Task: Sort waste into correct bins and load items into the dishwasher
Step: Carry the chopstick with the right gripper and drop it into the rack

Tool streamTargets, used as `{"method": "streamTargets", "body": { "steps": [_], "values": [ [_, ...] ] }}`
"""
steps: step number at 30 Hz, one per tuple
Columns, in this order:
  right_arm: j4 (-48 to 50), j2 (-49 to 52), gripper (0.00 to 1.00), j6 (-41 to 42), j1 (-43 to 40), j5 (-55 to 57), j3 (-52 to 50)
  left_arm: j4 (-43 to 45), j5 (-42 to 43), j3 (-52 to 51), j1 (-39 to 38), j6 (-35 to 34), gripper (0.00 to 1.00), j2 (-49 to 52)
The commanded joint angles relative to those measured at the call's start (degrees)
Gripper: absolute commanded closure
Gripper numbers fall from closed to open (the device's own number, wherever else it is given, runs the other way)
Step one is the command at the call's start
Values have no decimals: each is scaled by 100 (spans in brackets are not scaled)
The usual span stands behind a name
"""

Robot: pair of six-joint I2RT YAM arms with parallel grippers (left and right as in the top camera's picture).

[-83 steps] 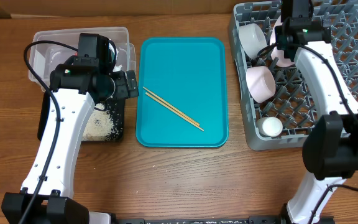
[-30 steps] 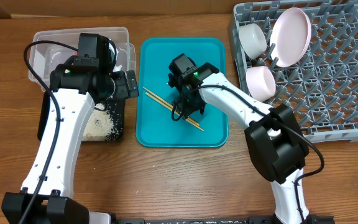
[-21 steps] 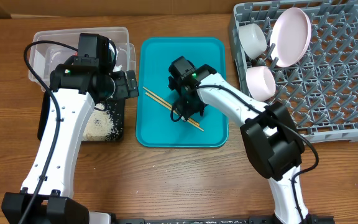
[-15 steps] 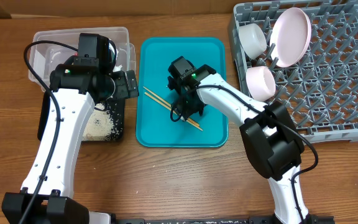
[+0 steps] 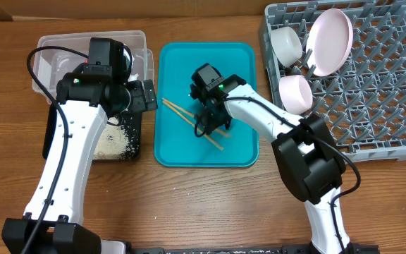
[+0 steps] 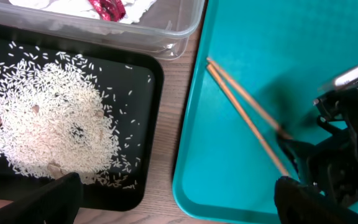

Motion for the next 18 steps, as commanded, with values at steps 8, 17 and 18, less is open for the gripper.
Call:
{"method": "streamTargets", "body": {
  "steps": [8, 17, 18],
  "values": [
    [-227, 138, 64, 24, -57, 164, -149, 17, -55, 118, -15, -57, 0, 17],
    [-820, -107, 96, 870, -223, 120, 483, 17, -57, 118, -15, -57, 0, 17],
    [-979, -225, 96, 907, -282, 120, 664, 17, -55, 118, -15, -57, 0, 17]
  ]
}}
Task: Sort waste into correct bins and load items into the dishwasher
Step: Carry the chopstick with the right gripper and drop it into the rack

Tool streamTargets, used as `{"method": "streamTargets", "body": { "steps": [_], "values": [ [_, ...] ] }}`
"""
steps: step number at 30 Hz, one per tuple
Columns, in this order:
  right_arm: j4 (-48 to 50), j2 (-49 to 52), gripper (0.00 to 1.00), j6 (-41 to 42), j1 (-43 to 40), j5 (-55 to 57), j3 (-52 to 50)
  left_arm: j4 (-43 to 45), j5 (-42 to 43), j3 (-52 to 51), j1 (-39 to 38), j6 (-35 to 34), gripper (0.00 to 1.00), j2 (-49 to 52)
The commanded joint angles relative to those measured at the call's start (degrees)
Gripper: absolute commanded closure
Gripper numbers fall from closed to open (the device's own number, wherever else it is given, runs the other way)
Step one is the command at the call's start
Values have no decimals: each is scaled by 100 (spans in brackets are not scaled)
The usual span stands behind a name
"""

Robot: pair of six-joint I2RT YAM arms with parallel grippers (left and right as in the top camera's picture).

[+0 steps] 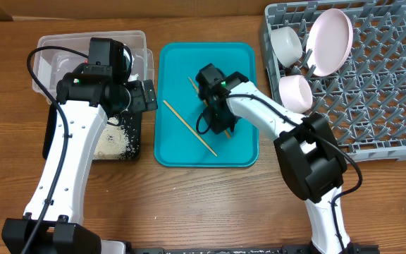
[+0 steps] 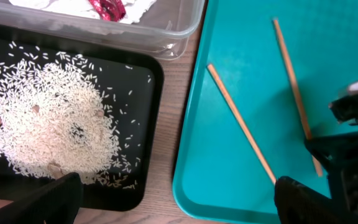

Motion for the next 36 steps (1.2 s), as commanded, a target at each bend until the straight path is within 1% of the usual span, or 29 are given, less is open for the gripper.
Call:
{"method": "streamTargets", "body": {
  "steps": [1, 7, 13, 16, 20, 24, 28, 31, 33, 34, 36],
  "values": [
    [-503, -411, 96, 376, -299, 59, 772, 20, -57, 118, -15, -57, 0, 17],
    [-1764, -1421, 96, 463, -929, 57, 1714, 20, -55, 118, -15, -57, 0, 17],
    [-2927, -2568, 96, 546, -1961, 61, 1753, 20, -55, 118, -15, -57, 0, 15],
    [-3366, -2813, 96, 540, -2603, 61, 1716, 20, -57, 118, -15, -57, 0, 17],
    [-3305, -2811, 96, 323, -2966, 94, 1222, 20, -57, 118, -15, -57, 0, 17],
    [-2907, -2811, 96, 330, -3213, 723, 273, 20, -55, 118, -15, -57, 0, 17],
    [-2402, -2809, 95, 323, -3609, 863, -662, 20, -55, 118, -15, -57, 0, 17],
    [-2151, -2800, 84, 330, -3840, 859, -977, 20, -55, 118, -15, -57, 0, 17],
    [-2124, -2800, 65, 378, -3904, 857, -1012, 20, -55, 118, -15, -57, 0, 17],
    [-2109, -2800, 57, 378, -3908, 835, -1012, 20, -55, 118, -15, -57, 0, 15],
    [-2063, -2802, 49, 374, -3906, 793, -1005, 20, -55, 118, -15, -57, 0, 17]
  ]
}}
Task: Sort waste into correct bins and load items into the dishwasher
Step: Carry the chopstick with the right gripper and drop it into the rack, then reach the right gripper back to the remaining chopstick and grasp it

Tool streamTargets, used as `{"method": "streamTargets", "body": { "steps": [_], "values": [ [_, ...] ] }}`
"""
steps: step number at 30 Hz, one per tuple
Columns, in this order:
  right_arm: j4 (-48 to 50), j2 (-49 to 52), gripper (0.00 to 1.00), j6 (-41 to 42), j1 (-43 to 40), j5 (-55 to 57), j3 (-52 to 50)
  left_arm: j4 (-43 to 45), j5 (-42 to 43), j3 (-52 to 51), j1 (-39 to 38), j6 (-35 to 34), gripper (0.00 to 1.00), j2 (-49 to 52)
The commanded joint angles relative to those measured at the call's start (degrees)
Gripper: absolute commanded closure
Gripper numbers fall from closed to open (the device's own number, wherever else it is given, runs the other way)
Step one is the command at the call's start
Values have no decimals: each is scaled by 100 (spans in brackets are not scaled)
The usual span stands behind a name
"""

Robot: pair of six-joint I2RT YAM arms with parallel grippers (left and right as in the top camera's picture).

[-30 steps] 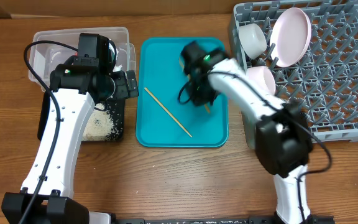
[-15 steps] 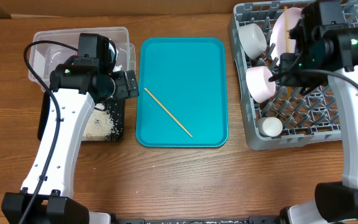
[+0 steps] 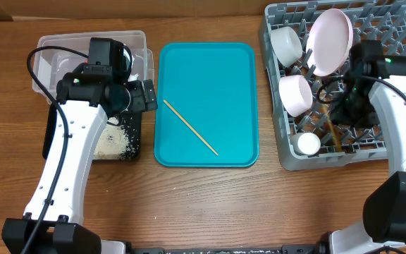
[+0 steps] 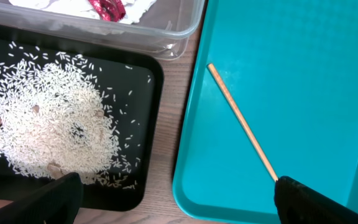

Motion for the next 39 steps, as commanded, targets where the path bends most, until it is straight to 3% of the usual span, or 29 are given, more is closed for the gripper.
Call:
{"method": "streamTargets", "body": {
  "steps": [1, 8, 14, 26, 33, 39],
  "values": [
    [105, -48, 48, 48, 7, -4, -13, 17, -57, 118, -15, -57, 0, 17],
    [11, -72, 52, 42, 22, -931, 529, 20, -55, 118, -15, -57, 0, 17],
    [125, -94, 52, -400, 612, -2815, 1558, 20, -55, 118, -15, -57, 0, 17],
    [1366, 699, 51, -452, 3742, -1729, 920, 20, -57, 118, -15, -57, 0, 17],
    [1722, 1488, 47, -455, 4518, -1425, 708, 17, -55, 118, -15, -57, 0, 17],
    [1864, 2100, 47, -455, 4677, -1270, 704, 17, -57, 118, -15, -57, 0, 17]
  ]
}}
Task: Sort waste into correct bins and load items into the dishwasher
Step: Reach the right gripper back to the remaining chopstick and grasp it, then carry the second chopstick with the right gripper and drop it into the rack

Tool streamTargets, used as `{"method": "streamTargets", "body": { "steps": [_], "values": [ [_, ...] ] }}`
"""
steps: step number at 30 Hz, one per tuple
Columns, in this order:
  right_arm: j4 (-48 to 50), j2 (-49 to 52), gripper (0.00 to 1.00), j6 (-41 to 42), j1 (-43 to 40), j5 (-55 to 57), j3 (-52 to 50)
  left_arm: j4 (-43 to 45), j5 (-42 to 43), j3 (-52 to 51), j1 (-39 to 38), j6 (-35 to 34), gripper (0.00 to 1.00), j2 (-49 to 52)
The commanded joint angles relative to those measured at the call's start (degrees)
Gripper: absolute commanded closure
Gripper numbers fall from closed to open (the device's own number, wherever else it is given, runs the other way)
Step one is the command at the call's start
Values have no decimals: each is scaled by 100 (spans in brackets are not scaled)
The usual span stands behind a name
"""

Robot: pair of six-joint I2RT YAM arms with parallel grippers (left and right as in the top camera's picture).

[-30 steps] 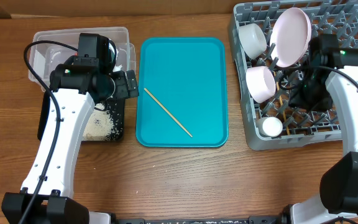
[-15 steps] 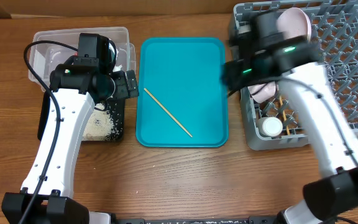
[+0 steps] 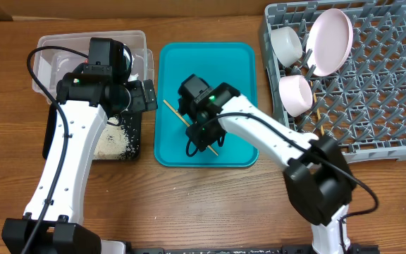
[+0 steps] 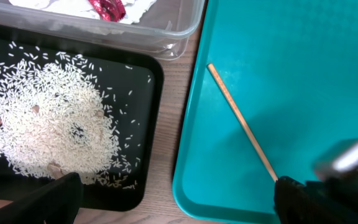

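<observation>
One wooden chopstick [image 3: 173, 110] [image 4: 241, 121] lies slantwise on the teal tray [image 3: 231, 70] [image 4: 303, 68]. My right gripper [image 3: 201, 138] is down over the chopstick's lower half, its dark fingers spread on either side of it; its blurred edge shows in the left wrist view [image 4: 347, 163]. My left gripper [image 4: 176, 190] hovers open and empty over the gap between the black tray and the teal tray. The grey dish rack [image 3: 379, 113] stands at the right.
A black tray [image 4: 148, 93] with spilled rice [image 4: 48, 118] lies left of the teal tray. Behind it stands a clear bin [image 3: 48, 44] holding white paper and a red wrapper [image 4: 107, 9]. In the rack are a pink plate [image 3: 330, 39] and two bowls [image 3: 285, 44] [image 3: 294, 93].
My right arm was over the dish rack at the right; now its gripper is back over the teal tray at the remaining chopstick. The chopstick and my left arm have not moved.
Two chopsticks lay on the teal tray with my right gripper down on them. Then one was turned away from the other at the gripper. Later the right gripper was at the rack and one chopstick remained on the tray. Now that gripper is at the remaining chopstick.
</observation>
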Motion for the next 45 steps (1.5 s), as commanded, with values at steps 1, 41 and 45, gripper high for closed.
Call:
{"method": "streamTargets", "body": {
  "steps": [1, 41, 45],
  "values": [
    [85, 232, 47, -22, -24, 186, -35, 17, -55, 118, -15, -57, 0, 17],
    [-601, -68, 96, 505, -688, 1012, 756, 17, -55, 118, -15, -55, 0, 17],
    [-1226, -713, 96, 651, -1266, 1239, 1261, 17, -57, 118, -15, -57, 0, 17]
  ]
}}
